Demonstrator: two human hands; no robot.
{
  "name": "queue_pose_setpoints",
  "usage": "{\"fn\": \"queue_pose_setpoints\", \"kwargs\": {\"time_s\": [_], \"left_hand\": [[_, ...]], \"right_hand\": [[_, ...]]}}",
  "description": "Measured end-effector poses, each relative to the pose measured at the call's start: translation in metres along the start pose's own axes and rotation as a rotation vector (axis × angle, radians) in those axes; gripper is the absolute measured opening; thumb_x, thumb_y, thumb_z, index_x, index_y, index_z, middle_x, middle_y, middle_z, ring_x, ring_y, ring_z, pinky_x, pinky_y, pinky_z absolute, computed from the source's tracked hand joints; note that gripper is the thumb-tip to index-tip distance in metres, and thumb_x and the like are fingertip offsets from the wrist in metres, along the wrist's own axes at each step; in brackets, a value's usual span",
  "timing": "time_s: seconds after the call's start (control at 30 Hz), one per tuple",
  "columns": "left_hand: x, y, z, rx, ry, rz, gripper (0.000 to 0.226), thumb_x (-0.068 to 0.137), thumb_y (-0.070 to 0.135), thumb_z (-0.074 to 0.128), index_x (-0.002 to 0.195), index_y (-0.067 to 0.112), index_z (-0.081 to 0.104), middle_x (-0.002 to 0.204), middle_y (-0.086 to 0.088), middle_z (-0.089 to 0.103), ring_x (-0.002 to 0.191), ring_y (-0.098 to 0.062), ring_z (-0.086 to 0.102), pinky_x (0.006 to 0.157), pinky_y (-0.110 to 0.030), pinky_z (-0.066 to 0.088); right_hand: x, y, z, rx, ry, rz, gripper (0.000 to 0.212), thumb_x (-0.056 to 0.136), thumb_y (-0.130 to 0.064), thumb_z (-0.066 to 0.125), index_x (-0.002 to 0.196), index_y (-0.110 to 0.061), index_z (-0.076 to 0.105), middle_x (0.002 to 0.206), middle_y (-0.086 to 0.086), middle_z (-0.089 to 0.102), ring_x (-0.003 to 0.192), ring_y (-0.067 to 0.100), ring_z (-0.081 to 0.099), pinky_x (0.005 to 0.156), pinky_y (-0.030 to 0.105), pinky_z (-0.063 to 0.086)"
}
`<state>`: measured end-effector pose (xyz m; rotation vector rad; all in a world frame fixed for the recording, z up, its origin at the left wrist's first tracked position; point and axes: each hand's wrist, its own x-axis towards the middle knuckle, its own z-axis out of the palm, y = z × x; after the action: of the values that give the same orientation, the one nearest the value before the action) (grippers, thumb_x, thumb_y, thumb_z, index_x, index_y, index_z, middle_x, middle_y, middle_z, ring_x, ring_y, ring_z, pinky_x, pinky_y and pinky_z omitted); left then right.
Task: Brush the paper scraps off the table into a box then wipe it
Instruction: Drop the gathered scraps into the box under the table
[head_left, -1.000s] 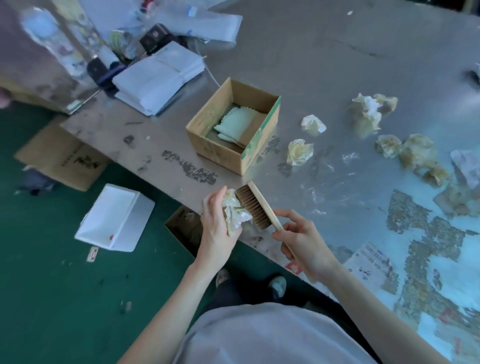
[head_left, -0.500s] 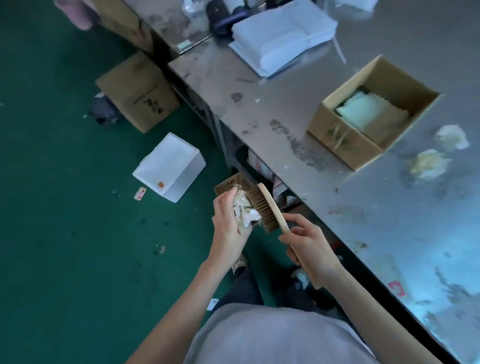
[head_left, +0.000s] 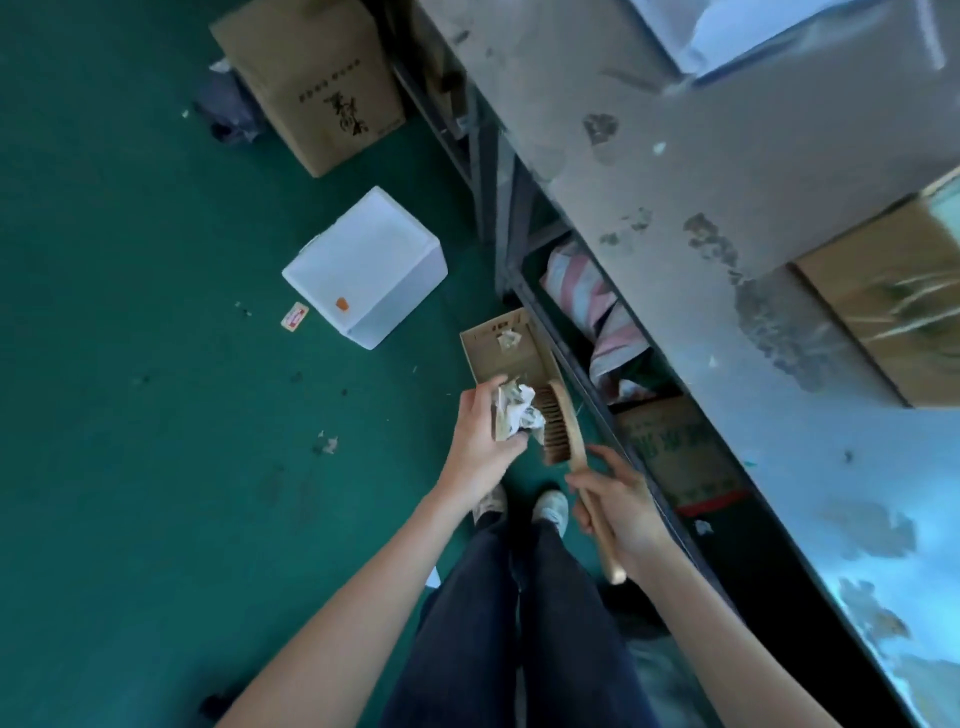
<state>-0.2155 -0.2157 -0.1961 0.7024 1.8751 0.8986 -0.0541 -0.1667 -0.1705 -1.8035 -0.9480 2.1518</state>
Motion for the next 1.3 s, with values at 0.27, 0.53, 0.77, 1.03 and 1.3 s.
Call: {"fn": "queue_pose_setpoints", "kwargs": {"time_s": [0.27, 0.53, 0.77, 1.03, 1.3], "left_hand": [[0.124, -0.087, 0.041, -0.454, -0.045, -0.399, 0.047, 0.075, 0.001, 0.073, 0.114, 0.014, 0.05, 0.094, -0.003, 0.064, 0.075, -0.01, 0.061, 0.056, -0.015, 0.046], [0.231, -0.19, 0.082, -0.527, -0.06, -0.519, 0.062, 0.073, 0.007, 0.072, 0.126, 0.014, 0.04, 0.109, -0.013, 0.058, 0.087, -0.019, 0.059, 0.059, -0.023, 0.049], [0.244, -0.204, 0.102, -0.536, 0.092, -0.625, 0.027, 0.096, 0.015, 0.048, 0.123, 0.018, 0.049, 0.116, -0.003, 0.052, 0.099, -0.015, 0.052, 0.1, -0.041, 0.046], [0.187, -0.156, 0.075, -0.422, 0.145, -0.507, 0.032, 0.098, 0.006, 0.041, 0.083, 0.025, 0.062, 0.108, -0.006, 0.064, 0.111, -0.025, 0.058, 0.103, -0.044, 0.042], [0.073, -0.064, 0.026, -0.409, 0.205, -0.457, 0.024, 0.099, 0.014, 0.04, 0.105, 0.009, 0.063, 0.099, 0.0, 0.065, 0.092, -0.012, 0.06, 0.086, -0.029, 0.046]], "right_hand": [[0.164, 0.048, 0.006, 0.102, 0.042, 0.205, 0.021, 0.085, 0.005, 0.051, 0.089, -0.014, 0.058, 0.061, 0.008, 0.046, 0.037, 0.015, 0.04, 0.038, 0.021, 0.029], [0.304, 0.086, -0.002, 0.153, 0.114, 0.23, 0.012, 0.088, 0.001, 0.047, 0.08, -0.008, 0.05, 0.056, 0.008, 0.04, 0.03, 0.012, 0.039, 0.032, 0.018, 0.03], [0.329, 0.095, -0.02, 0.142, 0.135, 0.237, 0.014, 0.088, 0.001, 0.047, 0.078, -0.008, 0.051, 0.058, 0.008, 0.041, 0.03, 0.011, 0.039, 0.03, 0.019, 0.031], [0.244, 0.061, -0.014, 0.148, 0.078, 0.233, 0.015, 0.088, 0.001, 0.047, 0.091, -0.011, 0.054, 0.056, 0.006, 0.041, 0.031, 0.011, 0.04, 0.031, 0.018, 0.031], [0.094, 0.017, 0.002, 0.039, -0.023, 0.155, 0.024, 0.085, 0.002, 0.053, 0.103, -0.013, 0.058, 0.06, 0.007, 0.047, 0.036, 0.015, 0.041, 0.037, 0.022, 0.031]]}}
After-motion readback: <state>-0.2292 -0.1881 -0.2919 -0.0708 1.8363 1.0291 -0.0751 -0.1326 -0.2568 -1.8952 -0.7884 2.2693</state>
